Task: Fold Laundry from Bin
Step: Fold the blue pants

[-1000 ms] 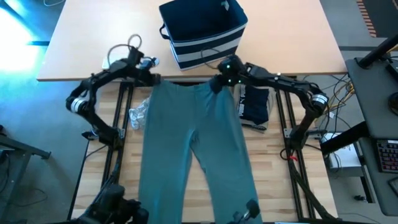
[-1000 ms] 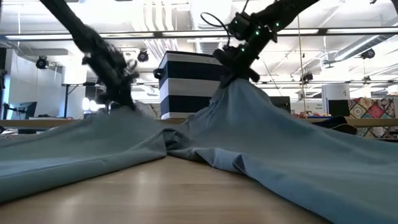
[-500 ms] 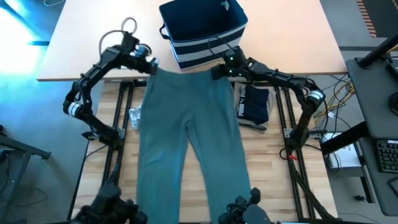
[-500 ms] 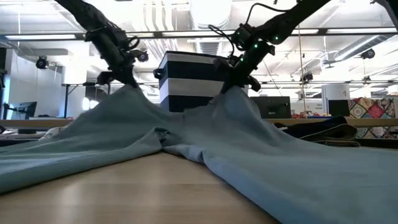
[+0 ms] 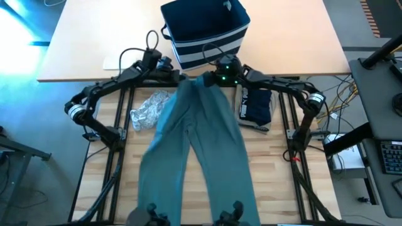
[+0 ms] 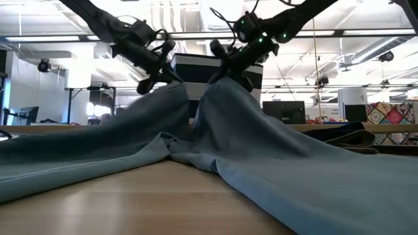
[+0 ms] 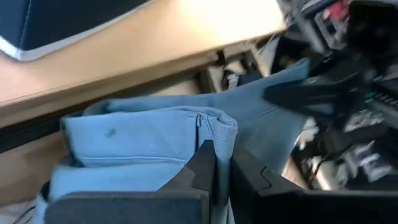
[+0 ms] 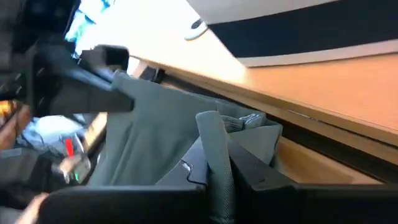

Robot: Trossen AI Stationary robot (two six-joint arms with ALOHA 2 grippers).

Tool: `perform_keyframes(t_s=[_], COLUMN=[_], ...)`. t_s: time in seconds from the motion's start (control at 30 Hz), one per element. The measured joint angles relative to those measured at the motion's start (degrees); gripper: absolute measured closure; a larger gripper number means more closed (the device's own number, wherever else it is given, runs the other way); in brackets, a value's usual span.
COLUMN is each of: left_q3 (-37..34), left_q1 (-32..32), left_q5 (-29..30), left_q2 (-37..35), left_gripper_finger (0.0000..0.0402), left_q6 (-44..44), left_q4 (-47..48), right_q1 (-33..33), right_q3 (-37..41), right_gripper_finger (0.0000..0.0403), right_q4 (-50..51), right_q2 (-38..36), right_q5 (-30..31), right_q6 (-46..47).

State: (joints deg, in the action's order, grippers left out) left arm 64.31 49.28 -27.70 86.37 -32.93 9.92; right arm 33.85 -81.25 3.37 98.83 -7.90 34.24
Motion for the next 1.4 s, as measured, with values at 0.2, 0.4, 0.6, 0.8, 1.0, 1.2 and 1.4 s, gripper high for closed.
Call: perform_keyframes(t_s=[0.2,0.4,0.6,0.8,1.0,1.2,1.4], left_q3=[-3.03,-1.87,-0.43,-0.58,-0.65,-0.71,-0.71], left_q1=[-1.47,-2.43,-2.43,-2.45,-2.49,-2.63,-2.71], left_q5=[1.75,2.32,2.75,3.31,3.12,2.83,2.12], left_q2=[1.59,5.08,6.08,7.08,8.74,9.68,9.63], left_gripper_finger=[0.0393,0.0392,0.0392,0.0391,0.0391,0.0391,0.0391], left_q6=[-5.81,-8.24,-9.56,-11.10,-12.24,-12.69,-17.41], left_q4=[-6.27,-8.38,-8.21,-8.07,-11.00,-11.42,-12.91], right_q1=[0.33,-0.12,-0.05,1.06,1.52,0.94,0.47], right_q3=[-2.31,-8.62,-12.24,-12.24,-12.22,-12.20,-12.18], right_gripper_finger=[0.0390,0.0390,0.0389,0.0345,0.0274,0.0218,0.0182], right_q4=[-2.99,-2.61,2.34,2.13,-0.99,-3.71,-3.25], right_q2=[5.53,11.46,12.73,12.58,14.91,16.41,16.37], right_q5=[0.27,-1.39,-5.93,-13.79,-20.00,-20.61,-13.50], right_q6=[5.44,5.98,4.87,2.16,3.33,6.05,5.68])
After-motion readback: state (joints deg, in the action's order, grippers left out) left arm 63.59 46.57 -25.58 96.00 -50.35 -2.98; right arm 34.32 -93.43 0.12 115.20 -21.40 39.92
